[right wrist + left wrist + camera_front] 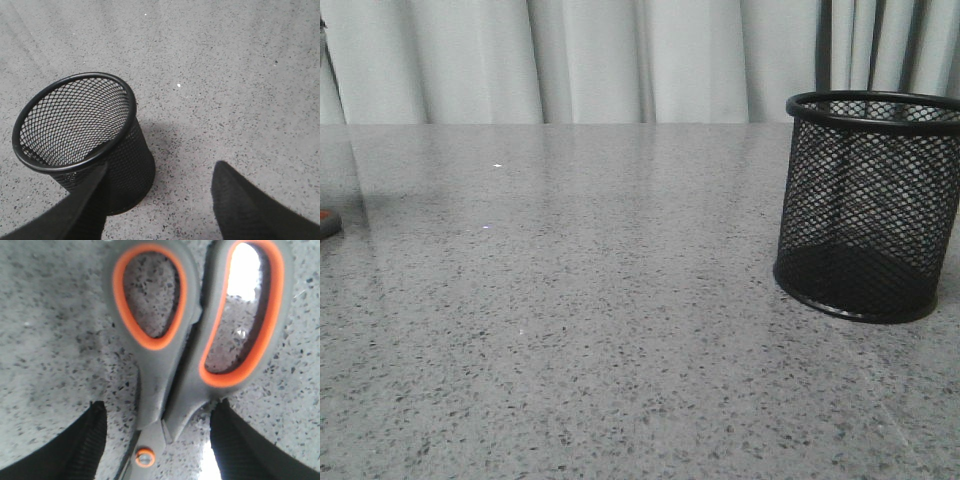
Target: Put scissors into bucket
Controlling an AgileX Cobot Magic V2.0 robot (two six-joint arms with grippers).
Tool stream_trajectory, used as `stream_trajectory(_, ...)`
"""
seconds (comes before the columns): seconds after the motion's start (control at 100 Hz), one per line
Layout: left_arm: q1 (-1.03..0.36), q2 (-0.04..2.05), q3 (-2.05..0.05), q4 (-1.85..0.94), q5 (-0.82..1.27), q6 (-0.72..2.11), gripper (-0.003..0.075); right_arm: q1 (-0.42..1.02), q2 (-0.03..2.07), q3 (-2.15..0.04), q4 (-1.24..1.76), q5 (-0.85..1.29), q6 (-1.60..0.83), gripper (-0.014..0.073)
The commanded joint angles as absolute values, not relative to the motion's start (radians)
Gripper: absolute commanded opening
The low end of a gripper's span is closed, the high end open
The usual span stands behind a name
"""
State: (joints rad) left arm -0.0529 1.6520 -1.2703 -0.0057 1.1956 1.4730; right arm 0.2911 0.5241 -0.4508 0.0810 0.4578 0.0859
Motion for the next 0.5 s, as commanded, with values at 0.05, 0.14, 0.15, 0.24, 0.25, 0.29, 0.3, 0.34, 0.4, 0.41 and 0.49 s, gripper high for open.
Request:
stream_trajectory(0.05,-0.050,1.641,-1.299,-0.050,1.202,1.473,0.0423,0.294,0.535,-0.483,0.069,0.388,0.074,0.0395)
stream_trajectory(0.14,-0.050,1.659,-1.299,-0.050,1.204,1.473,0.0423,0.294,0.535,-0.483,0.069,0.388,0.074,0.0395)
stream_trajectory(0.15,-0.050,1.659,-1.299,-0.050,1.204,1.473,0.0423,0.294,0.535,-0.483,0.069,0.388,0.074,0.0395)
stream_trajectory(0.24,-0.050,1.672,-1.299,-0.050,1.205,1.473,0.0418,0.294,0.535,-0.483,0.067,0.388,0.074,0.0395)
stream_trajectory(0.25,-0.050,1.674,-1.299,-0.050,1.205,1.473,0.0418,0.294,0.535,-0.483,0.067,0.388,0.074,0.0395)
stream_trajectory(0.29,-0.050,1.681,-1.299,-0.055,1.206,1.473,0.0417,0.294,0.535,-0.483,0.067,0.388,0.074,0.0395)
stream_trajectory(0.3,-0.050,1.681,-1.299,-0.060,1.208,1.473,0.0416,0.294,0.535,-0.483,0.067,0.388,0.074,0.0395)
stream_trajectory(0.34,-0.050,1.686,-1.299,-0.074,1.212,1.469,0.0398,0.294,0.535,-0.483,0.067,0.388,0.074,0.0395)
stream_trajectory(0.4,-0.050,1.688,-1.299,-0.104,1.228,1.464,0.0350,0.294,0.535,-0.483,0.067,0.388,0.074,0.0395)
stream_trajectory(0.41,-0.050,1.688,-1.299,-0.113,1.231,1.464,0.0335,0.294,0.535,-0.483,0.067,0.388,0.074,0.0395)
stream_trajectory(0.49,-0.050,1.688,-1.299,-0.142,1.240,1.462,0.0251,0.294,0.535,-0.483,0.067,0.388,0.074,0.0395)
